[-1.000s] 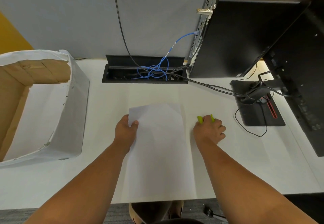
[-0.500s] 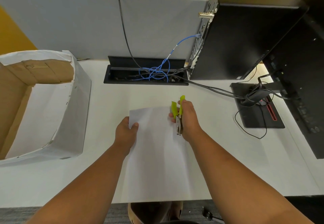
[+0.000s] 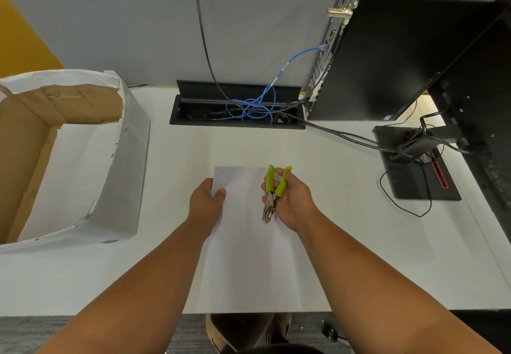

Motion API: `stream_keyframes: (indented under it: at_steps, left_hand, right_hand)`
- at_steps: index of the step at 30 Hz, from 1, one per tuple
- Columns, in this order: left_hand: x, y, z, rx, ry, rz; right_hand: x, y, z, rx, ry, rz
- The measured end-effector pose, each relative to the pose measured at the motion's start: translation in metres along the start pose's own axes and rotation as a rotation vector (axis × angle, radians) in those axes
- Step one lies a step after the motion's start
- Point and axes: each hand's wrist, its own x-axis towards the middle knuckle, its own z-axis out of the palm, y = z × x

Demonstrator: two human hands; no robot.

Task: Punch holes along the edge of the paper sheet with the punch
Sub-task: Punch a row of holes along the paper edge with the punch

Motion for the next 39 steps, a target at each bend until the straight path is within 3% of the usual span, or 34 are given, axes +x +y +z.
stream_keyframes:
  at_steps: [11,20,39]
  left_hand:
    - [0.001,0.000,0.002,0.030,0.003,-0.004]
    - [0.000,0.004,0.000,0.002,-0.021,0.001]
    - [0.008,-0.002,0.000,0.056,-0.042,-0.012]
  right_hand:
    - [-0.001,-0.026,0.021,0.072,-0.099,-0.104]
    - [0.015,-0.032,0.058,0.041,-0.089,-0.282]
    - [0.034,-0.021,0.090,0.023,-0.112,-0.332]
